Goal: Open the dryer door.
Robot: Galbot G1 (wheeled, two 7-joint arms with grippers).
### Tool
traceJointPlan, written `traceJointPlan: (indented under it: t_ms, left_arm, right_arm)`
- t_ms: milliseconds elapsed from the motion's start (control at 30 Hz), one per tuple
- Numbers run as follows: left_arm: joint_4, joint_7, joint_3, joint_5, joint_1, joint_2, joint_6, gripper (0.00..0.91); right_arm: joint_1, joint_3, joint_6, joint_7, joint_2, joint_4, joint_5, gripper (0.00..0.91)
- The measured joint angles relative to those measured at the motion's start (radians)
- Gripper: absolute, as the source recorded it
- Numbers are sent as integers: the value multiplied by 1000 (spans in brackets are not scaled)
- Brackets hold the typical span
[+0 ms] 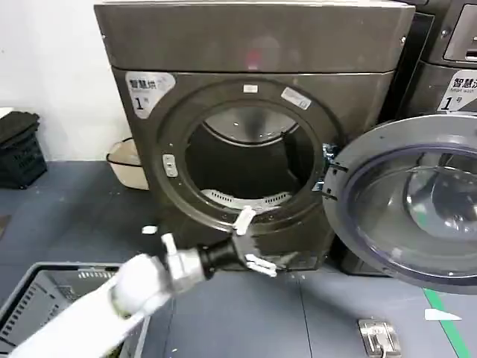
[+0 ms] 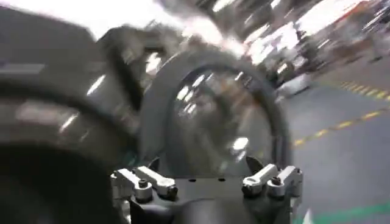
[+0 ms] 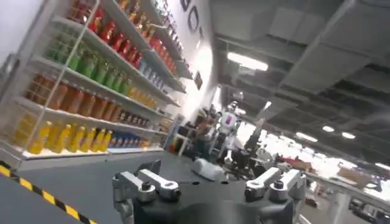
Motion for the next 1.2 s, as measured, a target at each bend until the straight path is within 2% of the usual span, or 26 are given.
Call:
traceJointPlan:
  t_ms: [267,600,667,767,933,1200]
  left_arm:
    - [-108,-161,-243,-145,231,137,228,907]
    - [-163,-430,-610,-429,501,109,598,907]
    - [-163,-475,-682,-486,554,98,651,907]
    - [-151,-550,-793,-590,626,90,683,907]
    - [-116,-712,-949,-811,720,91,683,907]
    - [-46,-1052,-1036,-1285,767,117,682,907]
  right_arm:
    - [35,-27,-15,-4,-37,25,7,907]
    - [73,-83,-16,-10,-73,12,5,907]
    - [78,-90,-16,-10,-79,6,4,907]
    - [81,-96,-18,-8,-84,3,4,907]
    - [83,-96,-22,6,-83,-4,-1,907]
    - [76,-76,-7,11,-75,-26,-1,907]
